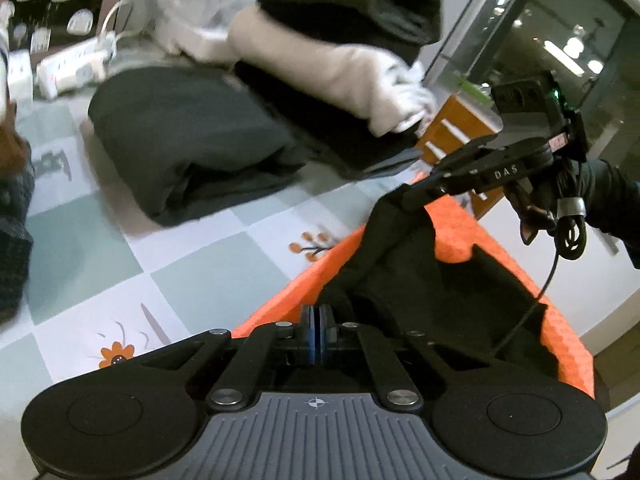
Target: Fold clothes
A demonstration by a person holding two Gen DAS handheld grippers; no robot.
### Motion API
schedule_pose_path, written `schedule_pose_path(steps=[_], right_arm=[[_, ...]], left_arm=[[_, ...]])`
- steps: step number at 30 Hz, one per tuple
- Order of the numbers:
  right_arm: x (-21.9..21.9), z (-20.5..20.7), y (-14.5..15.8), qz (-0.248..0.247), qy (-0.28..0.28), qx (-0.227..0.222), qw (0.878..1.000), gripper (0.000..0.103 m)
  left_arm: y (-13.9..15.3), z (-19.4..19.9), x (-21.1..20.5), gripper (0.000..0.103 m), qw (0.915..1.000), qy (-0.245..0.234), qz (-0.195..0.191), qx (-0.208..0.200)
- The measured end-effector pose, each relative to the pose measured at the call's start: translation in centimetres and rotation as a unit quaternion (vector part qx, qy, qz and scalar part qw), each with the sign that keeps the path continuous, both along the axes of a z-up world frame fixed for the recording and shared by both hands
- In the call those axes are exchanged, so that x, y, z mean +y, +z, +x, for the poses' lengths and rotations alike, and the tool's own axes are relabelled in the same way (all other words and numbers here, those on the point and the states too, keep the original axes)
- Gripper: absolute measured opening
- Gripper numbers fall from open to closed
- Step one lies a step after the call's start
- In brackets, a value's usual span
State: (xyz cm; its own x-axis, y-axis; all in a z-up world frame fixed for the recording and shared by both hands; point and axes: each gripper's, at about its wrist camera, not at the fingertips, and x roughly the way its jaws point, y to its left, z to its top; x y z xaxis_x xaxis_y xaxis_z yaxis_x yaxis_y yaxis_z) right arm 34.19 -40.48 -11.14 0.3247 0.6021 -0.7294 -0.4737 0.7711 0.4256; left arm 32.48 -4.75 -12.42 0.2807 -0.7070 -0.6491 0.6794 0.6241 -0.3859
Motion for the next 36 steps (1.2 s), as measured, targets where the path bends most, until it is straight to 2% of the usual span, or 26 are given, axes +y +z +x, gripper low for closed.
schedule_pose_path(steps=[5, 9, 13, 17, 23, 28, 32, 36], right_arm=[[-0.7, -4.1, 2.8, 0.005, 0.016, -0.026, 1.000, 0.008], [-1.0, -8.6, 3.3, 0.000, 0.031, -0.033, 0.999, 0.008], [-1.3, -12.8, 2.1, -0.007, 0.039, -0.037, 0.999, 0.008], [-1.0, -16.1, -0.3, -0.032, 0.051, -0.040, 0.997, 0.008], [-0.3, -19.2, -3.2, -0.067, 0.043, -0.055, 0.995, 0.007], [0.4, -20.6, -2.8, -0.089, 0.044, -0.078, 0.992, 0.006], [0.8, -21.5, -1.6, -0.103, 0.045, -0.094, 0.989, 0.005], [1.4, -22.2, -1.0, -0.121, 0.048, -0.098, 0.987, 0.005]], left_arm=[[3.2, -3.9, 0.1, 0.004, 0.9985, -0.039, -0.012, -0.036], [4.6, -8.2, -0.5, 0.004, 0.9946, -0.089, -0.007, -0.054], [4.1, -12.2, -1.6, 0.004, 0.9889, -0.131, 0.025, -0.066], [2.0, -14.7, -2.7, 0.004, 0.9837, -0.158, 0.059, -0.062], [-0.5, -15.8, -3.6, 0.004, 0.9827, -0.153, 0.087, -0.058], [-2.1, -16.3, -3.9, 0.003, 0.9807, -0.151, 0.112, -0.054], [-0.6, -17.5, -3.3, 0.002, 0.9807, -0.154, 0.094, -0.076], [0.7, -17.6, -2.4, 0.003, 0.9862, -0.130, 0.070, -0.075]])
